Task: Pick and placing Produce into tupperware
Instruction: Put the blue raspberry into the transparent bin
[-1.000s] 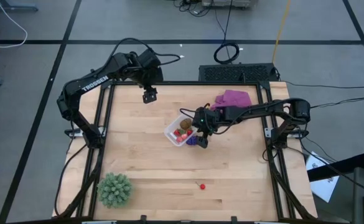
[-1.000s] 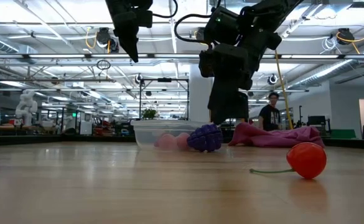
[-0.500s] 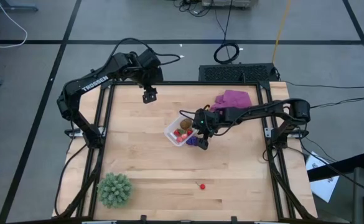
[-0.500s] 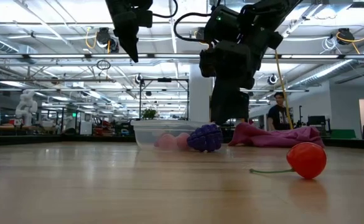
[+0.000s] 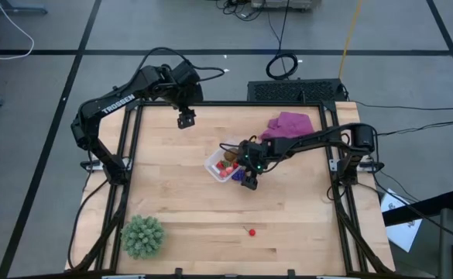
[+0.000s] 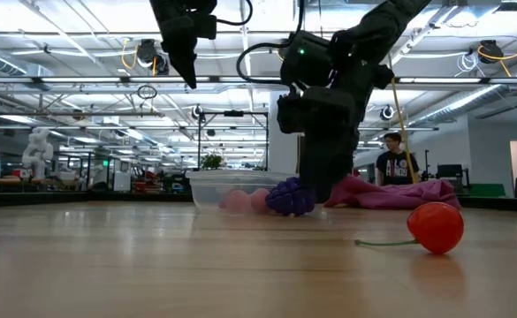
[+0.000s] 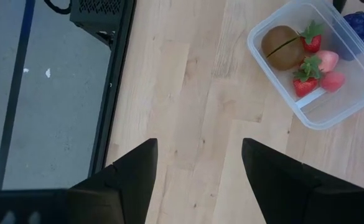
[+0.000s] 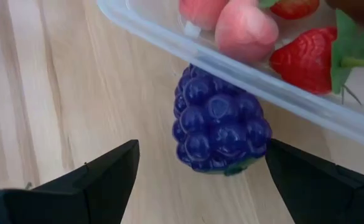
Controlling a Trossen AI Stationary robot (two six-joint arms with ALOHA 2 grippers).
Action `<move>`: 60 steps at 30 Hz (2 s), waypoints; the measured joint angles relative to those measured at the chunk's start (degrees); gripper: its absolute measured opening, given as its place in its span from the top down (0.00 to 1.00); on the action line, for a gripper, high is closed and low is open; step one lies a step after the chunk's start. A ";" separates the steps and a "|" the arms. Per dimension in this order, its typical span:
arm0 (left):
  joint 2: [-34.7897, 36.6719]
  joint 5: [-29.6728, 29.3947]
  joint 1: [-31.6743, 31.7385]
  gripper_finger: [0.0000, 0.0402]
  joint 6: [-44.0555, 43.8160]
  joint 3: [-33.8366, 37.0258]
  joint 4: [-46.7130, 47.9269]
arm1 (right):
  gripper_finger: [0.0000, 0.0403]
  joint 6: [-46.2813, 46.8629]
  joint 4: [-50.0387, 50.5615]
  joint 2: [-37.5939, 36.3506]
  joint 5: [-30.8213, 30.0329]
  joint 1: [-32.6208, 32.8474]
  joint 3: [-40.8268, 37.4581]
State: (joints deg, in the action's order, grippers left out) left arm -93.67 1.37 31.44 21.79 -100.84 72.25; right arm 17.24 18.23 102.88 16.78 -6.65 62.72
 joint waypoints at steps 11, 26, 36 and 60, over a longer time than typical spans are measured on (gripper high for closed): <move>0.00 0.01 0.00 0.40 0.21 0.00 0.00 | 0.16 -0.78 -1.61 -0.14 0.00 -0.14 0.02; 0.00 0.00 0.00 0.40 0.25 0.00 0.00 | 0.16 0.35 -3.18 -0.14 0.02 1.23 0.02; 0.00 0.01 -0.43 0.40 0.19 0.00 0.00 | 0.16 2.41 -3.43 -0.14 0.02 3.42 0.02; 0.00 0.00 -1.90 0.40 0.58 -0.02 -0.02 | 0.16 7.23 -6.86 -0.07 -2.05 6.03 0.02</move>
State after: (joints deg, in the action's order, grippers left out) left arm -93.67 1.37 29.54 22.37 -100.86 72.23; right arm 24.48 11.38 102.80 14.72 -0.62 62.74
